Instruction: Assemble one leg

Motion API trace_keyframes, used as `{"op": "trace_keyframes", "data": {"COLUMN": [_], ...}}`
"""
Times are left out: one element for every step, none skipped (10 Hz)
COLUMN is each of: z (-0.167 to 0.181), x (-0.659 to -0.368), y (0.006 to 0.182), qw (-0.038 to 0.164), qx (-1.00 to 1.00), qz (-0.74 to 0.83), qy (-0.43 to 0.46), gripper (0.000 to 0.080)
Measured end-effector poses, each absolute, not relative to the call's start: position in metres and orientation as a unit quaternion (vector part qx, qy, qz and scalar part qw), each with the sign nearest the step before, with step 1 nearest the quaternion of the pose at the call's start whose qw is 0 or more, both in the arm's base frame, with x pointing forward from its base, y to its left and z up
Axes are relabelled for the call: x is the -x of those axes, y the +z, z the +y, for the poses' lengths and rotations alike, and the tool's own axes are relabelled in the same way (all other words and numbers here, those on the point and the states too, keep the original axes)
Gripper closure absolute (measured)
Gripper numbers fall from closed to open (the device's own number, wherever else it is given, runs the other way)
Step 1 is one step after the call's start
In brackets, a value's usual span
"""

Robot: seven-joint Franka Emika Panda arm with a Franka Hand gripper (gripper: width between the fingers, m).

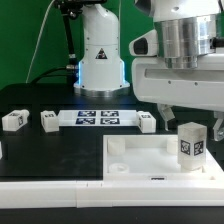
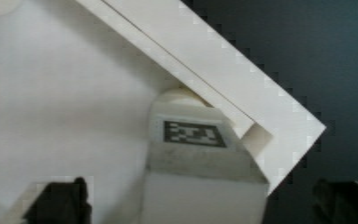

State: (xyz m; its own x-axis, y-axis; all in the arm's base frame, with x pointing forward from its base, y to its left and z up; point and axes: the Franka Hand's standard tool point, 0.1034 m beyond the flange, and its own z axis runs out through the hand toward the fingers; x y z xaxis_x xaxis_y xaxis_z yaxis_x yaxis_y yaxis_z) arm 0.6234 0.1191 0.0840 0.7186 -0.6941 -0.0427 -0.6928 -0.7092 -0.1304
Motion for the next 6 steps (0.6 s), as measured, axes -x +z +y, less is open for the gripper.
{"op": "trace_keyframes", "data": {"z": [0.1202,0.1214,0.1213,0.1219,0.1231,0.1232], "x": [-0.6233,-0.6238,-0.6236,-0.6237,-0.6236,-0.6233], "y": [0.0841,0.0830,0.0826,0.0824,0.0816,0.0813], "qw": [0.059,0.055,0.050,0.045,0.044,0.042], "qx": [0.960,0.980,0.992,0.997,0.999,0.998], "qz": [0.274,0.191,0.118,0.053,0.006,-0.040], "qy": [-0.009,-0.015,-0.019,-0.024,-0.028,-0.029], "gripper": [0.0153,0.0153,0.0151,0.0151,0.0151,0.0151]}}
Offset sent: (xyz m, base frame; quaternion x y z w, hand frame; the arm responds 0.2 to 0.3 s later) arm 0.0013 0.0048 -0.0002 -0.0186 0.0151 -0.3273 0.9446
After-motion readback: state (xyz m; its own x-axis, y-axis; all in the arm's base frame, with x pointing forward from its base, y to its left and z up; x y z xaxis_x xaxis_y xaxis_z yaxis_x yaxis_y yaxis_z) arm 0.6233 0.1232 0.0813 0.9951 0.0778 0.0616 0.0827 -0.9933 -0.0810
